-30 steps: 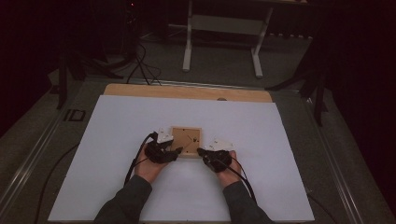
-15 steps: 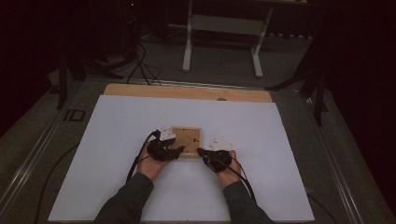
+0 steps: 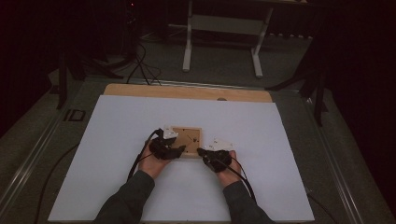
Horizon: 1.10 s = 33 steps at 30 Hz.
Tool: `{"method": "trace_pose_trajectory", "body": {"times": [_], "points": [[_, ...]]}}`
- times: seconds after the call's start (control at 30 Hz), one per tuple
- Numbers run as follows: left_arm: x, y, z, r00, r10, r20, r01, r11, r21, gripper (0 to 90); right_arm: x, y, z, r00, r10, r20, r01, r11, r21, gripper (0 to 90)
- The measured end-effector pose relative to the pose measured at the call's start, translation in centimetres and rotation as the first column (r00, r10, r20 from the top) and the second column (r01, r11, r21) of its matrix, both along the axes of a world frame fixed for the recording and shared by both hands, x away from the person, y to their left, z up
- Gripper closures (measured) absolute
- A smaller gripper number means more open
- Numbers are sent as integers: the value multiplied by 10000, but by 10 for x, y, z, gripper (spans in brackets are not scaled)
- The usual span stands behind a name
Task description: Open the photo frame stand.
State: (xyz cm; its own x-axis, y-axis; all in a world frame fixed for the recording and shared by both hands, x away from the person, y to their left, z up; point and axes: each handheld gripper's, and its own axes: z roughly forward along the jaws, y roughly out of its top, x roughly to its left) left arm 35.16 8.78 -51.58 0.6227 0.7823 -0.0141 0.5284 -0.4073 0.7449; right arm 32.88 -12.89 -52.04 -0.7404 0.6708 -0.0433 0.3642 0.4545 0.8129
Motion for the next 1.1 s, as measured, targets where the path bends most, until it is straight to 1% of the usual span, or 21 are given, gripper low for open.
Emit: {"method": "trace_pose_trajectory", "body": {"times": [0.07, 0.13, 0.17, 0.27, 0.4, 0.53, 0.63, 0.73, 0.93, 1.1], "points": [[0, -1, 0, 10000, 25, 34, -25, 9999, 108, 462, 0, 0, 0, 10000, -5, -13, 5, 10000, 14, 899], [0, -2, 1, 10000, 28, -18, -28, 10000, 28, 486, 0, 0, 0, 10000, -7, -19, 7, 10000, 40, 899], [0, -3, 1, 10000, 64, -19, -63, 10000, 66, 493, 0, 0, 0, 10000, -9, -18, 9, 10000, 33, 899], [1, -4, 2, 10000, -26, -62, 28, 9997, 230, 501, 0, 0, 0, 10000, 2, -13, -2, 10000, 30, 899], [1, -5, 4, 10000, -5, -99, 8, 9996, 279, 504, 0, 0, 0, 10000, 20, 17, -20, 10000, 24, 899], [0, -6, 9, 9999, -81, -90, 85, 9990, 440, 511, 0, 0, 0, 10000, 24, 33, -24, 10000, 5, 899], [0, -6, 14, 9999, -125, 23, 124, 9989, 443, 512, 0, 0, 0, 10000, 32, 40, -32, 10000, -4, 899], [0, -6, 15, 9999, -121, -18, 122, 9988, 475, 512, 0, 0, 0, 10000, 24, 49, -24, 10000, -12, 900], [1, -5, 14, 9998, -158, -98, 162, 9992, 353, 503, 0, 0, 0, 10000, 31, 53, -31, 10000, -9, 899], [-1, -2, 11, 9996, -161, -211, 169, 9991, 384, 452, -1, 0, -1, 10000, 25, 51, -25, 10000, -1, 899]]}}
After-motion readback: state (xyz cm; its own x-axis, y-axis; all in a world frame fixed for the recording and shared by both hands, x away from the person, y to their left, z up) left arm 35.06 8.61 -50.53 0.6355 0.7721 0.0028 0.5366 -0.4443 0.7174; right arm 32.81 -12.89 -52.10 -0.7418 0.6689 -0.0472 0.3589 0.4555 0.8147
